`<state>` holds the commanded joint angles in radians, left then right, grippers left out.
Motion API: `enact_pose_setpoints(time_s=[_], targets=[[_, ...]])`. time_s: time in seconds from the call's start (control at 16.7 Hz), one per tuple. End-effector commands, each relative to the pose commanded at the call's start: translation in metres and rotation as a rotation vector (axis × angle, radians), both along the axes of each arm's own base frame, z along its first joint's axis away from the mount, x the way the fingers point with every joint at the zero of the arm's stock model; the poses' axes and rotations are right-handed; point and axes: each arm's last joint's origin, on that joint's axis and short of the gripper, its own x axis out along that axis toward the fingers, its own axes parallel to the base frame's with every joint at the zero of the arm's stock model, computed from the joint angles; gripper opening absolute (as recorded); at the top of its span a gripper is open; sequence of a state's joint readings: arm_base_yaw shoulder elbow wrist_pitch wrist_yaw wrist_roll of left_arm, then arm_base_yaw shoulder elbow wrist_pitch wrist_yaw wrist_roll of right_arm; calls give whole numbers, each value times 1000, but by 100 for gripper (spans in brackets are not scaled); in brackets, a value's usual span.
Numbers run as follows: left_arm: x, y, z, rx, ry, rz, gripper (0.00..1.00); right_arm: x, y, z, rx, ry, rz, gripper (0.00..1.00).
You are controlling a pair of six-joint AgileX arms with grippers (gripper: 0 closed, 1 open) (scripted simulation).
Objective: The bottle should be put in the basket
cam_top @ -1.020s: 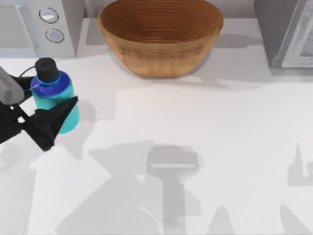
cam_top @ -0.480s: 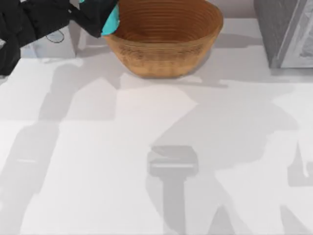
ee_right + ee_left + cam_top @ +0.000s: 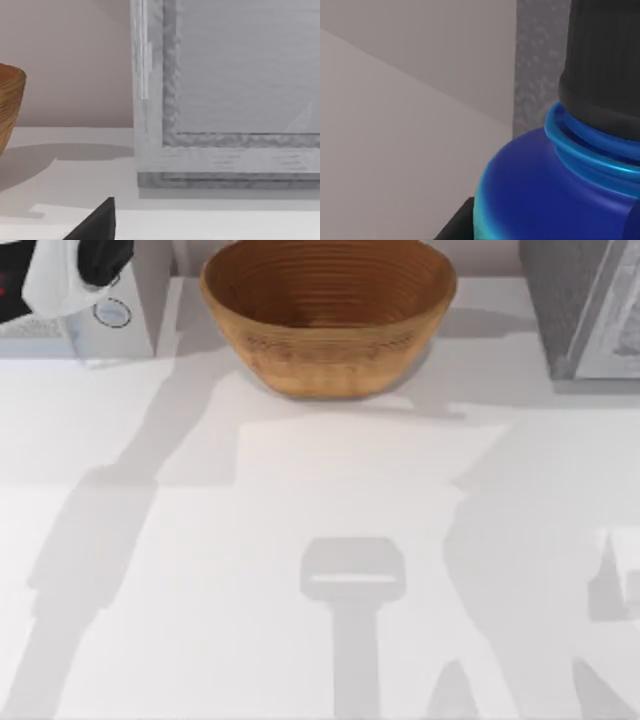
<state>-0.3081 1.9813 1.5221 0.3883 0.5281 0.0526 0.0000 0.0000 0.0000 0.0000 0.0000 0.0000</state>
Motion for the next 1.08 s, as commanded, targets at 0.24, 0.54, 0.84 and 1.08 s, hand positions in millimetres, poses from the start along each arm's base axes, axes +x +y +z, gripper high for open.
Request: enact_pose_setpoints(time_s=[0.24, 0.54, 0.84, 1.08], targets=[[1, -2, 0, 1, 2, 1, 0, 0, 0, 0, 0, 0, 0, 100], [13, -14, -7, -1, -7, 0, 0, 0, 0, 0, 0, 0, 0, 100], [38, -39, -35, 1, 3, 0, 0, 0, 0, 0, 0, 0, 0, 100], [38, -41, -35, 1, 2, 1, 0, 0, 0, 0, 0, 0, 0, 100]])
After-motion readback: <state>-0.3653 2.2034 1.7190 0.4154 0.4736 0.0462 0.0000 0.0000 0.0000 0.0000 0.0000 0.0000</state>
